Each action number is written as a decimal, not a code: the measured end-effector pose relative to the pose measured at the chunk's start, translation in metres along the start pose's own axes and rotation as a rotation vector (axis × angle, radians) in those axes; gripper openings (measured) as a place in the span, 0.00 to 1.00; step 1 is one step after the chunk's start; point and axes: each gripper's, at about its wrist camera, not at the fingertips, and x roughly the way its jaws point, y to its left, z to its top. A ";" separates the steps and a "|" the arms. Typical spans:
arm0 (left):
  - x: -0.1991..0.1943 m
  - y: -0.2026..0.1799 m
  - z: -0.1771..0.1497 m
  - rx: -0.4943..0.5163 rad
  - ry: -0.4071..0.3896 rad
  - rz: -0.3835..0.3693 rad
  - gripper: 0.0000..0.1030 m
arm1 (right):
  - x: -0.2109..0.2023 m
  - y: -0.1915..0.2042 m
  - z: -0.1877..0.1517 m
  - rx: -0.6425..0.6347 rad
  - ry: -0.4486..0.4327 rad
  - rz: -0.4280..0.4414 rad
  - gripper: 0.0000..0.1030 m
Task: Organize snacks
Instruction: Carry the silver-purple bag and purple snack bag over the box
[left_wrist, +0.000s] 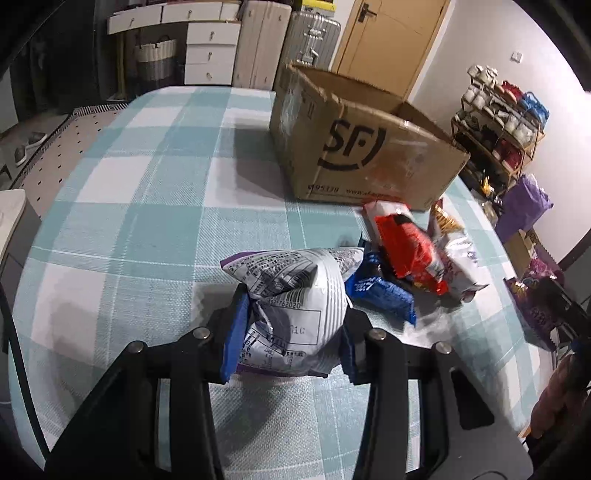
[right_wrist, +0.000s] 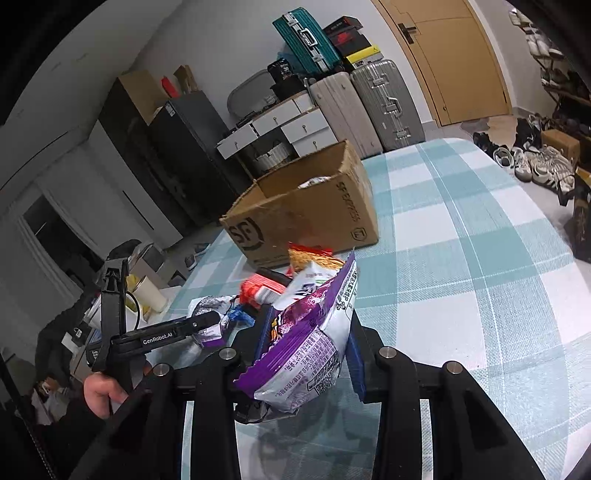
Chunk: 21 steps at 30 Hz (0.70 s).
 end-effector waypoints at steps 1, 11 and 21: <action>-0.005 0.000 0.001 0.000 -0.011 0.008 0.38 | -0.002 0.003 0.000 -0.007 -0.002 0.000 0.35; -0.051 -0.011 0.006 0.016 -0.092 0.013 0.38 | -0.017 0.027 0.004 -0.044 -0.023 0.009 0.35; -0.086 -0.035 0.021 0.054 -0.155 -0.018 0.39 | -0.024 0.056 0.017 -0.113 -0.038 0.031 0.35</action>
